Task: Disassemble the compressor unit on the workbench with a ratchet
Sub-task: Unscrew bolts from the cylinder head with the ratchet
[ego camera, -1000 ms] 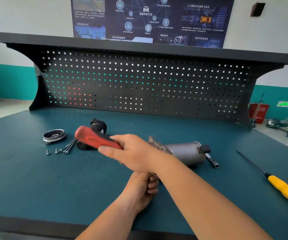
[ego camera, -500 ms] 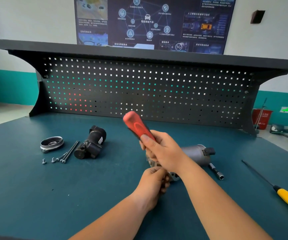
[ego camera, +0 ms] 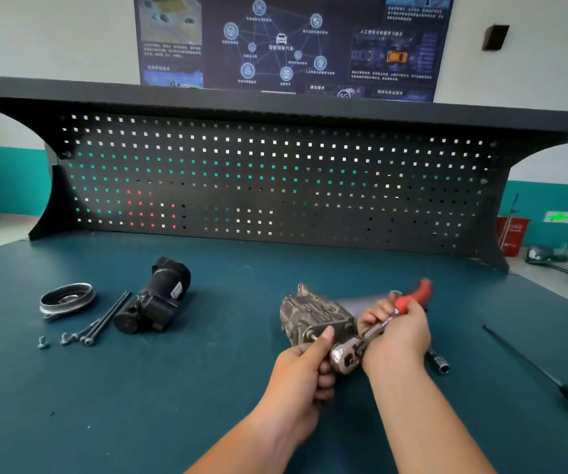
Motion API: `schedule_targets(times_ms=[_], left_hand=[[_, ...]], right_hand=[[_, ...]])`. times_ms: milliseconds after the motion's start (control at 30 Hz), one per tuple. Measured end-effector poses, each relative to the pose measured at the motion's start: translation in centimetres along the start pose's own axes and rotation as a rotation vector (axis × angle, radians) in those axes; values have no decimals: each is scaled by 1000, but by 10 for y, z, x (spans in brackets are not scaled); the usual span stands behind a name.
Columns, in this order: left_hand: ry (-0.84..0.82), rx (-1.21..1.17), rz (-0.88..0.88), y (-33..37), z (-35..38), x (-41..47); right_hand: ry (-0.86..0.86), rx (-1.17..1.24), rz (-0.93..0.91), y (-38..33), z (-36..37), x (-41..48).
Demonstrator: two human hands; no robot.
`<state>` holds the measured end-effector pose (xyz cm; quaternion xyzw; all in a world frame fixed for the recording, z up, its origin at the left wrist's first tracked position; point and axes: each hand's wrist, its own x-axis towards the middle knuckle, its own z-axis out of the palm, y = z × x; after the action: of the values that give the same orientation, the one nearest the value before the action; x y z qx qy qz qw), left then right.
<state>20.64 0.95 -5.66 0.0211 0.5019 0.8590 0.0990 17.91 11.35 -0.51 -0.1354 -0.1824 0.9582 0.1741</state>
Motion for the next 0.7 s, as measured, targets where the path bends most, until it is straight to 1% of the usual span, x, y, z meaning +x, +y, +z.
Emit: schedule_targets(times_ms=[67, 167, 200, 267, 300, 433, 533, 633, 700], left_hand=[[-15, -17, 8, -1, -1, -2], [-41, -58, 22, 0, -2, -3], [-50, -70, 30, 0, -1, -3], [-58, -87, 41, 0, -1, -2], [-58, -99, 38, 0, -2, -2], [-51, -135, 18, 0, -3, -2], [-46, -55, -12, 0, -4, -4], [-35, -4, -31, 1, -3, -5], [-35, -25, -6, 2, -3, -6]], right_hand=[[-124, -179, -75, 0, 9, -3], [-420, -646, -187, 3, 15, -18], [-514, -751, -201, 6, 15, -23], [-647, -845, -219, 11, 12, -27], [-686, -867, -242, 13, 12, -28], [-744, -898, -385, 14, 12, -33], [-708, -885, -531, 13, 10, -33], [-675, -905, -538, 9, 11, -30], [-704, -919, -503, 6, 12, -30]])
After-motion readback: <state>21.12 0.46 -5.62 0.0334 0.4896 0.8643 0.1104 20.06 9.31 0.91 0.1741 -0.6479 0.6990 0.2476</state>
